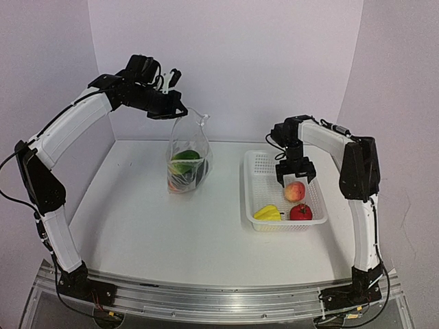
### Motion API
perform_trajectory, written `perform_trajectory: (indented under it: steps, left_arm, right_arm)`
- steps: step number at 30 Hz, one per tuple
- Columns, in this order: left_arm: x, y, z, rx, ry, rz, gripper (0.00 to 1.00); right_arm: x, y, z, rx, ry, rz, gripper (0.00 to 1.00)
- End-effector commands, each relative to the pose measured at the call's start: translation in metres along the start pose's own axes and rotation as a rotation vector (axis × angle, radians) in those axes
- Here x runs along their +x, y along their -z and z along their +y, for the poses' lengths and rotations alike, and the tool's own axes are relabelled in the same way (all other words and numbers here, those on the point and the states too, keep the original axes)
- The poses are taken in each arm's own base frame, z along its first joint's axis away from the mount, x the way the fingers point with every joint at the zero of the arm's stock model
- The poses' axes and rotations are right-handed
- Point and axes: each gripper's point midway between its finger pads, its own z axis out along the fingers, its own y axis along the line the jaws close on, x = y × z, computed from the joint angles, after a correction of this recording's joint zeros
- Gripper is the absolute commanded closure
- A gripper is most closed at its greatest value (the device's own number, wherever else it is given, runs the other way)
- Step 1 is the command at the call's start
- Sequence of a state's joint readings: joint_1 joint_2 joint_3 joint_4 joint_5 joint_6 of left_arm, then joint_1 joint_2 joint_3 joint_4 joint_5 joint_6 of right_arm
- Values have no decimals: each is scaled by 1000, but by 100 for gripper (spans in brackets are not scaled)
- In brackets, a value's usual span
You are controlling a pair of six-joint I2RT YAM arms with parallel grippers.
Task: Place the food in the zip-top bag and seal the zipper
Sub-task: Pick up the fake fruit from the bin, then place the fake fruit in the zipper food storage bag.
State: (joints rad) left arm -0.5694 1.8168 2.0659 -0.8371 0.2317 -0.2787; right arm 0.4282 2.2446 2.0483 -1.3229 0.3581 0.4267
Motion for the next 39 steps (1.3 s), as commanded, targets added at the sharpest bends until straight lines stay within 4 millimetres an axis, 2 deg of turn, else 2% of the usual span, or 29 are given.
perform_trajectory:
  steps: [1, 7, 12, 17, 20, 23, 26, 29, 33, 36, 39]
  left_arm:
    - [-20, 24, -11, 18, -34, -84, 100]
    - [-20, 23, -10, 15, -36, -84, 100]
    - [-21, 23, -10, 12, -41, -87, 100]
    - [-20, 21, -9, 10, -40, -82, 100]
    - [-21, 20, -9, 14, -40, -81, 100]
    - [-20, 19, -10, 16, -39, -79, 100]
    - [-20, 18, -10, 16, -38, -78, 100]
    - [-21, 18, -11, 19, -39, -80, 100]
    - [-22, 18, -11, 20, -41, -81, 100]
    - [-22, 17, -12, 24, -41, -80, 100]
    - [-22, 17, -12, 26, -42, -81, 100]
  right_arm:
    - [6, -25, 0, -3, -1, 85, 9]
    - [2, -39, 12, -63, -12, 96, 18]
    - [6, -41, 15, -75, -28, 112, 39]
    - [7, -24, 12, -99, -39, 88, 57]
    - [1, -3, 10, -130, -52, 44, 65]
    - [-8, 37, 9, -196, -79, -42, 72]
    - [-20, 102, 18, -313, -84, -187, 77]
    - [-26, 190, 49, -487, -5, -407, 80]
    - [-1, 309, 115, -800, 153, -714, 83]
    - [15, 357, 147, -1029, 164, -816, 91]
    - [28, 387, 175, -1213, 155, -868, 94]
